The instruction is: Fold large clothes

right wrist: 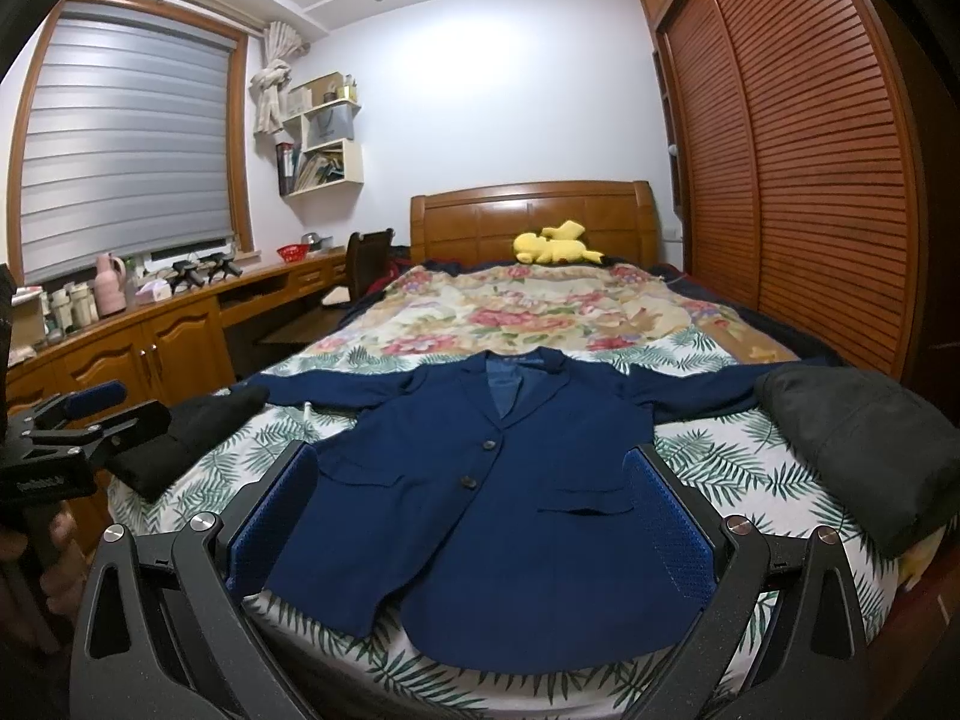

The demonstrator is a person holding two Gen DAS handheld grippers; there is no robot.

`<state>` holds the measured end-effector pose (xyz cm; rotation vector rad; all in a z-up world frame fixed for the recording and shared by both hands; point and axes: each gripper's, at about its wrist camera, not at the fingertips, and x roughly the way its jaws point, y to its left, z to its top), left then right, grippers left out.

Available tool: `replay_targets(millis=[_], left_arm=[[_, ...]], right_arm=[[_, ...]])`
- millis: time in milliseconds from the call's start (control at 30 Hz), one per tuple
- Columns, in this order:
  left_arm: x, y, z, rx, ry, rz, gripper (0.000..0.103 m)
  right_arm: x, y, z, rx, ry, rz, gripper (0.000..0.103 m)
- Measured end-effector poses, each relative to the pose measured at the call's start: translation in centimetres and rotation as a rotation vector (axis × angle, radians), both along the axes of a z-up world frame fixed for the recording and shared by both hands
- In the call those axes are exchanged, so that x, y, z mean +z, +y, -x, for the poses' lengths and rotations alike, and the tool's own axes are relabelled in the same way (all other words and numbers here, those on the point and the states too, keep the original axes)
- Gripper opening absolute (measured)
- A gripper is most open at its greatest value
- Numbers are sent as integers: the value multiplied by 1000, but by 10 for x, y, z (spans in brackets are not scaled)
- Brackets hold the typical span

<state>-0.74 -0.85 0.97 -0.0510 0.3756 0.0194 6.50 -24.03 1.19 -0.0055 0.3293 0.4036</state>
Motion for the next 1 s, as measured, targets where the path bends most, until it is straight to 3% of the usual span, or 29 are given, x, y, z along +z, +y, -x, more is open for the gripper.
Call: replay_targets(millis=[1000], left_arm=[[-9, 7, -7, 10, 22, -1, 103]], right_arm=[[-12, 13, 4, 9, 25, 2, 103]])
